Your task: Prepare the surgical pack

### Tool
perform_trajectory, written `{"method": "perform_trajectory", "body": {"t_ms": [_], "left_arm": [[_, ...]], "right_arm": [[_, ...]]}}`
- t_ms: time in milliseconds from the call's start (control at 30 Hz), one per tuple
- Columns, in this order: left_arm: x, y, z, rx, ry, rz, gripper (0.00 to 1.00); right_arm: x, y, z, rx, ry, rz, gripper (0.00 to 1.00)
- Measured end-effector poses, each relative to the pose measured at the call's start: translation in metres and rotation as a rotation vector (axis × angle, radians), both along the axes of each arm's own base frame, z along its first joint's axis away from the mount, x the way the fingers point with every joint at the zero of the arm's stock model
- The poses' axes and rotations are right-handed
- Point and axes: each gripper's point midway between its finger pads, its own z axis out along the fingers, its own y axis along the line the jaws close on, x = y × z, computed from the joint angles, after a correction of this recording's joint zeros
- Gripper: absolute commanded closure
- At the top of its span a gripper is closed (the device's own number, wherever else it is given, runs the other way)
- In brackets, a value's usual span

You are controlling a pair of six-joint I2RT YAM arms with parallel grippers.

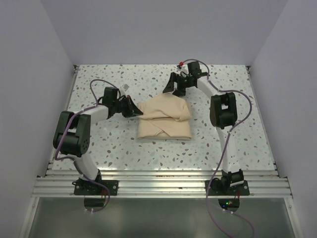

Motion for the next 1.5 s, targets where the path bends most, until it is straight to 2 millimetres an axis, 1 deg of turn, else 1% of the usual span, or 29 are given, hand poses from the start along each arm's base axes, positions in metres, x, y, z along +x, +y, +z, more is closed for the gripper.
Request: {"method": "perform_trajectory", "body": {"t_ms": [33, 133, 200, 233, 333, 367, 400, 433, 467, 533, 567, 667, 733, 800, 867, 967, 1033, 1100, 1167, 1233, 1300, 1333, 1400, 1500], "left_arm": [[0.0, 0.0, 0.0, -0.001, 0.0, -0.001, 1.0], [0.0, -0.001, 0.0, -0.006, 0.0, -0.006, 1.0], [0.0, -0.001, -0.001, -0.009, 0.0, -0.008, 1.0], [0.0, -0.002, -0.001, -0.01, 0.0, -0.009, 1.0], [0.0, -0.002, -0.001, -0.013, 0.001, -0.011, 1.0], [0.0, -0.002, -0.001, -0.013, 0.001, -0.012, 1.0], [0.0, -0.002, -0.001, -0.014, 0.001, -0.012, 1.0], [0.0, -0.002, -0.001, -0.015, 0.001, -0.013, 1.0], [0.0, -0.002, -0.001, -0.015, 0.001, -0.013, 0.96], [0.0, -0.002, -0.001, -0.014, 0.001, -0.012, 0.86], [0.0, -0.002, -0.001, -0.013, 0.001, -0.011, 0.76], [0.0, -0.002, 0.001, -0.015, 0.005, -0.005, 0.62], [-0.001, 0.001, 0.002, 0.003, 0.009, 0.009, 0.59], [-0.002, 0.006, 0.003, 0.028, 0.013, 0.026, 0.57], [-0.004, 0.012, 0.005, 0.058, 0.022, 0.053, 0.57], [-0.007, 0.023, 0.014, 0.096, 0.025, 0.096, 0.57], [-0.01, 0.032, 0.022, 0.124, 0.02, 0.129, 0.57], [-0.012, 0.039, 0.032, 0.15, 0.004, 0.159, 0.57], [-0.017, 0.045, 0.043, 0.172, -0.015, 0.187, 0.57], [-0.023, 0.051, 0.049, 0.189, -0.029, 0.209, 0.57], [-0.031, 0.056, 0.052, 0.205, -0.032, 0.226, 0.57], [-0.035, 0.059, 0.053, 0.214, -0.031, 0.233, 0.57], [-0.042, 0.062, 0.052, 0.225, -0.024, 0.24, 0.57], [-0.052, 0.064, 0.049, 0.235, -0.003, 0.243, 0.58]], "right_arm": [[-0.002, 0.007, 0.002, 0.011, 0.0, 0.016, 0.19], [-0.012, 0.025, 0.008, 0.055, 0.005, 0.063, 0.28], [-0.017, 0.035, 0.012, 0.077, 0.009, 0.086, 0.35], [-0.02, 0.039, 0.013, 0.085, 0.012, 0.095, 0.47], [-0.022, 0.045, 0.018, 0.11, 0.021, 0.104, 0.69], [-0.022, 0.045, 0.019, 0.116, 0.025, 0.101, 0.84], [-0.021, 0.045, 0.021, 0.123, 0.026, 0.1, 0.88], [-0.021, 0.045, 0.022, 0.129, 0.035, 0.094, 0.95], [-0.02, 0.044, 0.024, 0.133, 0.038, 0.089, 0.98], [-0.018, 0.044, 0.027, 0.137, 0.038, 0.084, 1.0], [-0.018, 0.043, 0.029, 0.137, 0.036, 0.082, 1.0], [-0.024, 0.04, 0.035, 0.128, 0.045, 0.073, 1.0], [-0.036, 0.037, 0.048, 0.116, 0.05, 0.068, 1.0], [-0.053, 0.036, 0.068, 0.111, 0.047, 0.072, 1.0], [-0.075, 0.037, 0.094, 0.111, 0.026, 0.087, 1.0], [-0.114, 0.044, 0.131, 0.103, -0.022, 0.122, 1.0], [-0.143, 0.047, 0.147, 0.095, -0.048, 0.155, 1.0], [-0.169, 0.049, 0.152, 0.084, -0.058, 0.188, 1.0], [-0.19, 0.046, 0.149, 0.072, -0.044, 0.207, 1.0], [-0.208, 0.038, 0.139, 0.054, -0.019, 0.216, 1.0], [-0.226, 0.03, 0.122, 0.023, 0.019, 0.216, 1.0], [-0.238, 0.026, 0.111, 0.004, 0.049, 0.219, 1.0], [-0.257, 0.025, 0.093, -0.026, 0.086, 0.232, 1.0], [-0.296, 0.025, 0.067, -0.075, 0.134, 0.275, 0.99]]}}
